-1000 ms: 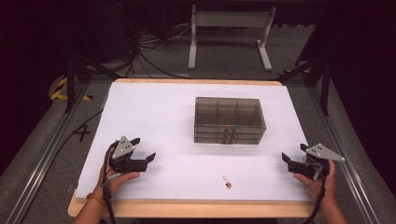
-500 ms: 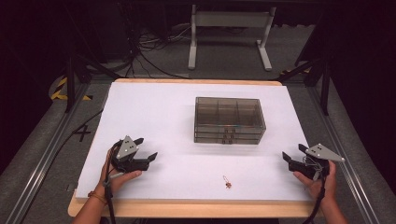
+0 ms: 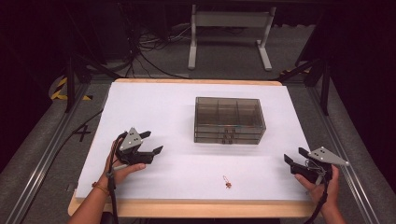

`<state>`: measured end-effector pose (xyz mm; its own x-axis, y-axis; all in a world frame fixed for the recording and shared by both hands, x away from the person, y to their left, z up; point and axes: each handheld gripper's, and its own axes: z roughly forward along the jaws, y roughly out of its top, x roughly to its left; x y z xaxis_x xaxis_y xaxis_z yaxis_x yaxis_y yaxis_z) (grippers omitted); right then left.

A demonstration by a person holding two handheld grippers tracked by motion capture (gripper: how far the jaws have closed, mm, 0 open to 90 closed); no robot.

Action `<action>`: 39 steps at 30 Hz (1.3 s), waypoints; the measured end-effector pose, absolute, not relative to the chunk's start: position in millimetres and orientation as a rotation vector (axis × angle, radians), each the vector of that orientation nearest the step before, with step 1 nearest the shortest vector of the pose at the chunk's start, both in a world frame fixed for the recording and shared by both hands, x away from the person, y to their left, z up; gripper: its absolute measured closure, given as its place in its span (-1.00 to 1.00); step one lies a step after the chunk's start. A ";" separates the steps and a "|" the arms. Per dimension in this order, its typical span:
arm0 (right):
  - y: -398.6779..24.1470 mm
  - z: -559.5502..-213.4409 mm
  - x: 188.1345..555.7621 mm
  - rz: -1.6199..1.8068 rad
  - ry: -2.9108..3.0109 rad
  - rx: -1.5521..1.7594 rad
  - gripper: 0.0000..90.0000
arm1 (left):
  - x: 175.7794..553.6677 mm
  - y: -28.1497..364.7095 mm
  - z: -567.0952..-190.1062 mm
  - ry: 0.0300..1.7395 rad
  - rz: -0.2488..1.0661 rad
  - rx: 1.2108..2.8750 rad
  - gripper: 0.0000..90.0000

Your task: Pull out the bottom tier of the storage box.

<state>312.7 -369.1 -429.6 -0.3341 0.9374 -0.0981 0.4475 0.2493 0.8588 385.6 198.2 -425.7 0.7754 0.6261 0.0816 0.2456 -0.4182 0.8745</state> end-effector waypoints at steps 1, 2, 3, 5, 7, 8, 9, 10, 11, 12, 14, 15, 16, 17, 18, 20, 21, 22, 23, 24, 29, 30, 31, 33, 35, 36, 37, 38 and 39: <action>-366.6 -428.4 312.8 1.002 1.903 1.260 -0.15 | 386.4 196.8 -422.9 0.644 0.501 2.001 -0.30; -364.2 -427.6 313.2 0.998 1.906 1.261 -0.14 | 386.8 196.0 -420.5 0.639 0.494 1.999 -0.27; -361.6 -426.9 313.6 0.993 1.911 1.264 -0.14 | 387.5 195.5 -418.8 0.624 0.487 2.002 -0.20; -359.4 -426.5 314.0 0.988 1.916 1.265 -0.14 | 388.2 194.4 -416.5 0.608 0.490 2.007 -0.10; -352.2 -425.2 315.4 0.977 1.939 1.254 -0.14 | 392.8 191.0 -410.6 0.607 0.486 2.011 0.01; -346.0 -424.2 316.8 0.960 1.953 1.248 -0.14 | 397.2 187.6 -405.4 0.586 0.487 2.014 0.12; -343.8 -423.8 317.3 0.957 1.959 1.245 -0.14 | 399.2 184.7 -402.7 0.580 0.487 2.011 0.17; -340.9 -423.4 318.3 0.953 1.965 1.241 -0.14 | 401.2 181.9 -400.2 0.567 0.489 2.006 0.21; -337.7 -423.1 319.1 0.944 1.969 1.242 -0.14 | 403.6 178.9 -397.7 0.554 0.471 2.004 0.24; -337.7 -423.1 319.1 0.944 1.969 1.242 -0.14 | 403.6 178.9 -397.7 0.554 0.471 2.004 0.27; -331.1 -422.2 321.5 0.933 1.980 1.230 -0.13 | 407.3 170.2 -393.2 0.527 0.473 2.001 0.31; -328.1 -421.1 323.1 0.943 1.978 1.244 -0.10 | 410.0 164.5 -390.7 0.508 0.462 2.001 0.33; -323.1 -419.3 325.6 0.957 1.982 1.238 -0.09 | 411.5 161.0 -389.0 0.499 0.460 2.001 0.36; -319.1 -418.3 327.2 0.956 1.987 1.229 -0.08 | 412.8 158.7 -387.8 0.494 0.457 2.001 0.39; -316.4 -417.8 328.6 0.957 1.992 1.222 -0.08 | 415.0 155.1 -386.0 0.481 0.460 1.999 0.42; -308.4 -417.0 331.9 0.975 1.996 1.218 -0.08 | 418.4 150.8 -383.9 0.472 0.452 2.001 0.49; -305.9 -416.9 333.0 0.974 1.999 1.215 -0.07 | 420.1 148.3 -382.7 0.469 0.450 2.004 0.50; -302.5 -417.2 334.5 0.978 2.001 1.211 -0.07 | 421.8 145.9 -381.4 0.463 0.453 2.001 0.52; -299.4 -417.2 335.3 0.981 2.003 1.208 -0.07 | 423.9 143.2 -379.2 0.451 0.458 2.000 0.57; -296.1 -417.5 336.0 0.990 2.004 1.203 -0.07 | 425.2 140.5 -377.6 0.441 0.464 2.001 0.60; -287.0 -419.4 336.7 1.000 2.019 1.190 -0.09 | 430.0 125.8 -370.6 0.412 0.466 2.006 0.76; -284.8 -419.7 336.6 1.002 2.030 1.185 -0.09 | 431.3 122.2 -369.3 0.396 0.467 2.015 0.76; -282.6 -419.4 336.4 0.996 2.039 1.172 -0.08 | 432.2 118.5 -368.3 0.384 0.466 2.023 0.83; -281.5 -419.2 336.6 1.000 2.047 1.167 -0.06 | 435.3 106.8 -368.5 0.366 0.468 2.050 0.89; -280.7 -419.3 336.8 1.003 2.048 1.161 -0.06 | 437.0 104.0 -369.1 0.365 0.467 2.055 0.90; -280.2 -419.3 337.0 1.001 2.050 1.159 -0.06 | 438.7 101.1 -370.0 0.368 0.465 2.058 0.93; -279.5 -419.7 337.4 1.004 2.053 1.159 -0.05 | 440.7 99.7 -370.5 0.368 0.461 2.056 0.94; -278.0 -420.3 337.8 1.001 2.061 1.158 -0.05 | 442.0 98.6 -371.1 0.367 0.453 2.050 0.97; -276.9 -420.7 337.9 0.997 2.065 1.154 -0.04 | 444.3 96.2 -372.4 0.369 0.442 2.046 0.98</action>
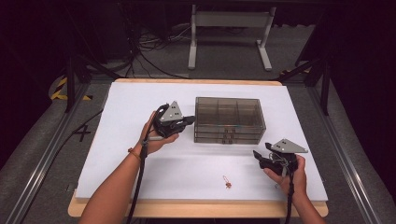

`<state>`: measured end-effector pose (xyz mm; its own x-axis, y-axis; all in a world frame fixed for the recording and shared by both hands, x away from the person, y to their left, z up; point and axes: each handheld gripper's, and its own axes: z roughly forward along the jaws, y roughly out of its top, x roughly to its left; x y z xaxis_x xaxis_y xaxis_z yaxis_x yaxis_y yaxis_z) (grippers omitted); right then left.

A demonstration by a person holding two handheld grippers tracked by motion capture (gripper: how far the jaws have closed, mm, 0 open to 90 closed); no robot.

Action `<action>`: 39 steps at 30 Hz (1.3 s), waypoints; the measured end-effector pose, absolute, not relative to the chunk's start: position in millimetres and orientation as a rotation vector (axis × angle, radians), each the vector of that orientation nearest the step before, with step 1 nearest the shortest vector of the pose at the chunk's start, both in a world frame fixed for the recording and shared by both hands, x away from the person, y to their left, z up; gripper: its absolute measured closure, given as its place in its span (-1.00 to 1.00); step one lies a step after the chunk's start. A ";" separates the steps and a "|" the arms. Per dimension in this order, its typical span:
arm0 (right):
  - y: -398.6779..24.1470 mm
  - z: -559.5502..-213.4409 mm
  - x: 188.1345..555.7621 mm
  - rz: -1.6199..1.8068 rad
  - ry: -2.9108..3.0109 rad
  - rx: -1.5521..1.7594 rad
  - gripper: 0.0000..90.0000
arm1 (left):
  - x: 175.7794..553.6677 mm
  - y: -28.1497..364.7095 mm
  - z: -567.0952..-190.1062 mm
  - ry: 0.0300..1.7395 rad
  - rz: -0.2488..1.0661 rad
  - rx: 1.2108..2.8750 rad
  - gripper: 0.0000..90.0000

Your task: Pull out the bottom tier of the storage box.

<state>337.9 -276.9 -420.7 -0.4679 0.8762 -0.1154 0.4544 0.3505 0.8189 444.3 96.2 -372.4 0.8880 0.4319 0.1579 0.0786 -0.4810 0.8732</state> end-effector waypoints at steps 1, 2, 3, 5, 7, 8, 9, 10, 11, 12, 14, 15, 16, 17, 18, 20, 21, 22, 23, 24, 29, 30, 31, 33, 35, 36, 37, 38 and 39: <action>-276.9 -420.7 337.9 0.997 2.065 1.154 -0.04 | 444.3 96.2 -372.4 0.369 0.442 2.046 0.98; -276.0 -421.1 338.0 0.996 2.070 1.151 -0.04 | 445.2 94.1 -373.5 0.365 0.433 2.047 0.98; -274.5 -421.4 338.1 0.989 2.075 1.147 -0.03 | 445.3 92.8 -373.9 0.362 0.434 2.051 0.99; -271.8 -421.9 338.5 0.984 2.082 1.142 -0.03 | 445.5 90.4 -374.6 0.361 0.416 2.042 0.99; -270.2 -422.1 339.4 0.979 2.084 1.141 -0.03 | 446.5 88.2 -375.3 0.355 0.417 2.055 0.99; -269.0 -422.6 340.3 0.977 2.087 1.141 -0.03 | 447.0 87.2 -375.8 0.353 0.414 2.054 0.99; -269.0 -422.6 340.3 0.977 2.087 1.141 -0.03 | 447.0 87.2 -375.8 0.353 0.414 2.054 0.99; -267.8 -422.8 341.0 0.974 2.087 1.142 -0.03 | 447.4 86.2 -376.1 0.356 0.413 2.054 0.99; -266.3 -423.2 341.6 0.972 2.089 1.140 -0.03 | 448.1 85.9 -375.9 0.359 0.416 2.057 0.99; -265.0 -423.6 342.2 0.973 2.088 1.143 -0.03 | 449.4 85.9 -376.4 0.363 0.400 2.050 0.99; -261.0 -425.3 343.6 0.966 2.097 1.139 -0.03 | 451.2 86.4 -376.8 0.373 0.381 2.043 0.99; -261.0 -425.3 343.6 0.966 2.097 1.139 -0.03 | 451.2 86.4 -376.8 0.373 0.381 2.043 0.99; -259.3 -425.8 344.2 0.961 2.102 1.137 -0.03 | 451.7 86.2 -376.7 0.379 0.371 2.042 0.99; -256.6 -426.6 345.1 0.958 2.104 1.136 -0.03 | 452.3 86.3 -376.3 0.374 0.376 2.047 0.99; -254.3 -427.0 345.6 0.960 2.111 1.134 -0.03 | 452.5 86.1 -376.2 0.373 0.375 2.048 0.99; -248.6 -428.5 347.4 0.966 2.123 1.127 -0.03 | 452.8 86.1 -375.3 0.371 0.363 2.055 0.99; -243.3 -429.7 349.3 0.969 2.136 1.131 -0.03 | 452.8 86.1 -375.3 0.371 0.363 2.055 0.99; -243.3 -429.7 349.3 0.969 2.136 1.131 -0.03 | 452.8 86.1 -375.0 0.371 0.361 2.057 0.99; -240.9 -430.3 350.3 0.972 2.139 1.135 -0.03 | 452.7 86.0 -374.6 0.369 0.359 2.060 0.99; -237.0 -431.3 352.1 0.970 2.145 1.138 -0.03 | 452.7 85.9 -374.3 0.367 0.359 2.065 0.99; -220.5 -435.2 357.6 0.951 2.150 1.164 -0.03 | 453.1 85.0 -373.4 0.362 0.367 2.073 0.99; -216.1 -436.4 358.5 0.950 2.148 1.175 -0.02 | 453.2 85.1 -373.5 0.361 0.365 2.073 0.99; -213.4 -437.1 358.9 0.949 2.149 1.182 -0.02 | 453.4 85.7 -373.6 0.362 0.366 2.071 0.99; -204.9 -439.3 360.1 0.952 2.137 1.208 -0.01 | 453.6 86.8 -374.6 0.366 0.361 2.063 0.99; -195.7 -441.5 361.9 0.943 2.133 1.235 -0.01 | 453.2 86.6 -374.7 0.366 0.364 2.062 0.99; -191.5 -442.1 362.7 0.930 2.128 1.242 0.00 | 452.9 86.2 -374.6 0.364 0.368 2.064 0.99; -187.8 -442.3 363.4 0.924 2.120 1.250 0.01 | 452.5 86.1 -374.6 0.363 0.373 2.065 0.99; -184.0 -442.9 364.7 0.926 2.115 1.267 0.02 | 452.3 85.9 -374.7 0.362 0.379 2.065 0.99; -182.3 -443.4 365.7 0.932 2.112 1.286 0.02 | 451.9 85.8 -374.9 0.358 0.381 2.065 1.00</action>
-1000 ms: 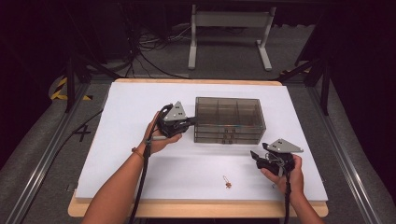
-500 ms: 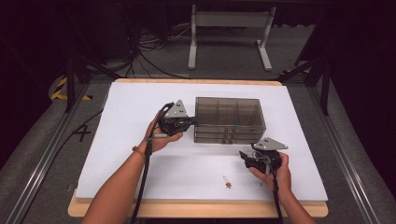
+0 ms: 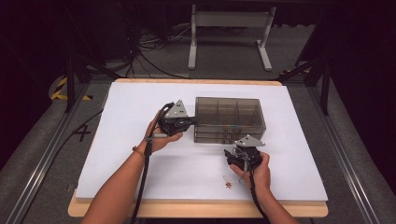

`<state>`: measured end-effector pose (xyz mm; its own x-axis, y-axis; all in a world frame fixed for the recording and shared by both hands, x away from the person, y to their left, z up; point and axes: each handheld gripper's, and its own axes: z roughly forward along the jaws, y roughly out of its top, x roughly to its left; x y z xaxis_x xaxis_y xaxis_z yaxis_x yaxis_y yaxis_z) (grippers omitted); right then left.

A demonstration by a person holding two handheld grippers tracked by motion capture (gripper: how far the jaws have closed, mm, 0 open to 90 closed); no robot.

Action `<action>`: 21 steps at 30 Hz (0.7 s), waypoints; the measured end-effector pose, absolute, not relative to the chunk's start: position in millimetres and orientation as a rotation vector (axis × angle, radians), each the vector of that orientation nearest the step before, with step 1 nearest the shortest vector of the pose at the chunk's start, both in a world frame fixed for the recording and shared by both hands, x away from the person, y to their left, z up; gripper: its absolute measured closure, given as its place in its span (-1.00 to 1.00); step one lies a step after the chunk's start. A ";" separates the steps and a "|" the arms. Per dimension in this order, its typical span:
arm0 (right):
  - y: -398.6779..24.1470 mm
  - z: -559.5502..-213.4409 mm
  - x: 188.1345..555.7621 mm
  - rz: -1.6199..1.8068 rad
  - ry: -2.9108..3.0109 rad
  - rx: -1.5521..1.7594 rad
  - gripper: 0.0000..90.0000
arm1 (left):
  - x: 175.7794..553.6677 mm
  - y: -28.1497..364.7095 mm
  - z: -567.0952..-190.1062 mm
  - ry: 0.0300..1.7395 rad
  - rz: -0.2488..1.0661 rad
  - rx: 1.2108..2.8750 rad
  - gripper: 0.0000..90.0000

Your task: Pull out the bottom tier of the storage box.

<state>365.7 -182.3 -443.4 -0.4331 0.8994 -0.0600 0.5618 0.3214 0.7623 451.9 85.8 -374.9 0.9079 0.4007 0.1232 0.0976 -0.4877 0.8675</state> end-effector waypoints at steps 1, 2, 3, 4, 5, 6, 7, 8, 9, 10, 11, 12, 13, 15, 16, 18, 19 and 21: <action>-180.5 -444.3 366.8 0.938 2.102 1.314 0.03 | 451.6 85.8 -375.1 0.350 0.388 2.065 0.99; -178.9 -445.2 367.7 0.936 2.090 1.334 0.03 | 451.4 85.9 -375.2 0.346 0.391 2.066 1.00; -177.4 -446.3 368.5 0.931 2.078 1.349 0.03 | 451.5 86.1 -375.4 0.348 0.387 2.063 0.99; -176.2 -447.4 369.3 0.925 2.067 1.366 0.03 | 451.7 86.1 -375.9 0.349 0.385 2.059 1.00; -175.0 -448.7 370.3 0.915 2.049 1.383 0.03 | 451.8 86.1 -376.0 0.346 0.386 2.059 1.00; -175.0 -448.7 370.3 0.915 2.049 1.383 0.03 | 451.8 86.1 -376.0 0.346 0.386 2.059 1.00; -174.4 -449.2 370.9 0.921 2.027 1.401 0.04 | 451.8 86.0 -375.9 0.342 0.389 2.060 1.00; -173.8 -449.4 371.2 0.931 2.012 1.417 0.05 | 451.6 85.9 -375.9 0.339 0.393 2.062 1.00; -173.0 -449.5 371.5 0.938 2.003 1.424 0.05 | 451.1 85.7 -376.2 0.339 0.395 2.061 1.00; -171.4 -449.1 371.6 0.942 1.989 1.432 0.08 | 450.8 86.0 -376.5 0.335 0.391 2.058 1.00; -169.8 -449.0 372.0 0.940 1.977 1.429 0.09 | 450.1 86.4 -376.5 0.332 0.392 2.058 1.00; -169.8 -449.0 372.0 0.940 1.977 1.429 0.09 | 450.1 86.4 -376.5 0.332 0.392 2.058 1.00; -165.3 -449.8 373.5 0.919 1.967 1.440 0.09 | 449.7 86.1 -376.4 0.330 0.394 2.060 1.00; -160.2 -450.5 374.4 0.899 1.956 1.446 0.11 | 449.2 85.8 -376.2 0.327 0.401 2.062 1.00; -158.7 -450.4 374.5 0.895 1.951 1.454 0.11 | 448.9 85.7 -376.2 0.325 0.404 2.062 1.00; -155.1 -450.5 375.0 0.873 1.934 1.466 0.11 | 448.5 85.9 -376.5 0.322 0.398 2.061 1.00; -154.0 -450.6 375.3 0.865 1.928 1.471 0.12 | 448.4 86.2 -376.5 0.320 0.395 2.061 1.00; -152.0 -450.8 375.4 0.857 1.903 1.495 0.16 | 448.2 86.5 -376.4 0.316 0.395 2.063 1.00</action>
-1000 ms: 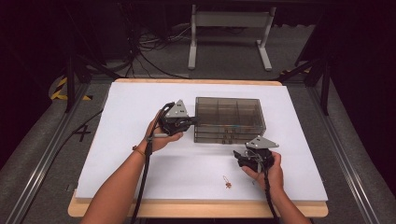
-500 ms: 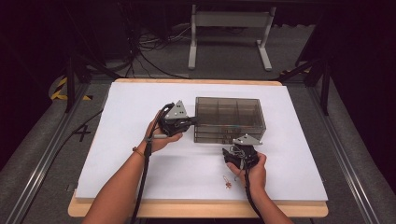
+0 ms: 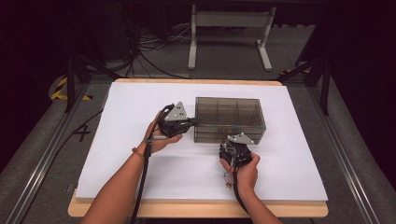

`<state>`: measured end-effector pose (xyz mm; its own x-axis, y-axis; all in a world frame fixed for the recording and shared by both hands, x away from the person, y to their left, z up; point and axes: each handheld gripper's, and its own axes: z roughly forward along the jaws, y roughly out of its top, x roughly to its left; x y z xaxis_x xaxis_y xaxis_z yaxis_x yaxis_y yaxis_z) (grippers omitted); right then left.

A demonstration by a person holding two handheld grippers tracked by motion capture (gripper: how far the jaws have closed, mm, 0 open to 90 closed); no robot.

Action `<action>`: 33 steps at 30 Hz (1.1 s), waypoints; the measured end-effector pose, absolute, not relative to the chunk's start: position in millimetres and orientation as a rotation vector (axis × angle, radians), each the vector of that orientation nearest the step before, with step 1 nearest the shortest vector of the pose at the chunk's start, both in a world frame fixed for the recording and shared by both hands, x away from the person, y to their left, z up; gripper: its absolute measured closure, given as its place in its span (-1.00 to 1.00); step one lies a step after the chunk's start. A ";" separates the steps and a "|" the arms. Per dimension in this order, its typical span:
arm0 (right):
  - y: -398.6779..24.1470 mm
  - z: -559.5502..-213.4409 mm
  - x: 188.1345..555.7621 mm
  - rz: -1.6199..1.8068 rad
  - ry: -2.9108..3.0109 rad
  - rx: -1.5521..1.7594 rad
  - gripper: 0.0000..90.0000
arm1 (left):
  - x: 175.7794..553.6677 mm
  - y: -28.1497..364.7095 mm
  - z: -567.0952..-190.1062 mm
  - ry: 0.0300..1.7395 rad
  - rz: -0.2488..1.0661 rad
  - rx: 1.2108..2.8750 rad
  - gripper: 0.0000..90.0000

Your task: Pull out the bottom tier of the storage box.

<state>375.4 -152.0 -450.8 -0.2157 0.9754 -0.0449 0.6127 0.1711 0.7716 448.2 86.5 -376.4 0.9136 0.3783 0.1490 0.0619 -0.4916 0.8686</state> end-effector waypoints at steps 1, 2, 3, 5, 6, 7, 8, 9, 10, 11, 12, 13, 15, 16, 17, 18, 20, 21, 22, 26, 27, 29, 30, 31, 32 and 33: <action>-150.4 -450.8 375.4 0.848 1.884 1.513 0.17 | 447.9 86.5 -376.2 0.311 0.393 2.065 1.00; -148.5 -451.0 375.2 0.838 1.866 1.527 0.16 | 447.8 86.7 -376.0 0.305 0.391 2.067 1.00; -146.8 -451.0 374.6 0.824 1.843 1.535 0.15 | 447.6 86.7 -376.2 0.304 0.387 2.066 1.00; -142.7 -451.4 374.4 0.800 1.817 1.540 0.15 | 447.1 86.4 -376.2 0.304 0.390 2.065 1.00; -140.7 -451.5 374.4 0.788 1.806 1.549 0.15 | 446.9 86.2 -376.2 0.304 0.392 2.065 1.00; -139.6 -451.5 374.8 0.785 1.797 1.555 0.15 | 446.9 86.1 -376.2 0.304 0.391 2.066 1.00; -138.4 -451.5 374.9 0.782 1.786 1.566 0.15 | 446.9 86.2 -376.3 0.303 0.390 2.065 1.00; -137.2 -451.7 374.9 0.778 1.774 1.574 0.15 | 447.2 86.5 -376.3 0.304 0.390 2.064 1.00; -135.9 -451.8 375.0 0.770 1.766 1.578 0.15 | 447.4 86.7 -376.5 0.303 0.388 2.063 1.00; -135.2 -451.9 374.9 0.765 1.759 1.581 0.15 | 447.6 86.8 -376.5 0.300 0.388 2.064 1.00; -134.3 -452.0 375.0 0.762 1.750 1.590 0.15 | 447.4 86.7 -376.4 0.300 0.390 2.064 1.00; -133.2 -452.0 375.3 0.757 1.740 1.594 0.15 | 447.2 86.4 -376.3 0.299 0.393 2.065 1.00; -131.8 -452.1 375.5 0.759 1.729 1.608 0.21 | 446.4 85.8 -376.0 0.299 0.401 2.070 1.00; -131.3 -452.0 375.4 0.764 1.732 1.611 0.23 | 446.2 85.7 -375.9 0.298 0.403 2.071 1.00; -131.2 -452.0 375.5 0.762 1.731 1.611 0.23 | 446.4 85.7 -375.9 0.298 0.404 2.070 1.00; -131.8 -452.0 375.7 0.769 1.729 1.620 0.23 | 446.5 85.9 -376.1 0.298 0.401 2.069 1.00; -134.4 -451.6 376.3 0.791 1.740 1.640 0.23 | 446.8 86.2 -376.6 0.300 0.397 2.063 1.00; -135.6 -451.4 376.7 0.797 1.744 1.642 0.24 | 446.8 86.2 -376.6 0.299 0.396 2.063 1.00; -135.3 -451.3 376.7 0.794 1.746 1.641 0.24 | 446.7 86.2 -376.6 0.298 0.397 2.064 1.00; -136.1 -451.1 376.6 0.795 1.753 1.639 0.25 | 446.9 86.4 -376.7 0.299 0.397 2.062 1.00; -136.1 -451.1 376.6 0.795 1.753 1.639 0.25 | 446.9 86.4 -376.7 0.299 0.397 2.062 1.00; -138.2 -450.5 376.5 0.811 1.752 1.655 0.26 | 446.8 86.6 -376.9 0.302 0.395 2.062 1.00; -138.7 -450.4 376.5 0.815 1.756 1.653 0.26 | 446.8 86.4 -376.9 0.299 0.396 2.061 1.00; -138.9 -450.4 376.5 0.817 1.755 1.656 0.26 | 446.8 86.4 -376.9 0.298 0.397 2.062 1.00; -138.7 -450.6 376.3 0.819 1.751 1.656 0.26 | 446.8 86.6 -376.9 0.300 0.397 2.062 1.00; -138.7 -450.6 376.3 0.819 1.751 1.656 0.26 | 446.8 86.6 -376.9 0.300 0.397 2.062 1.00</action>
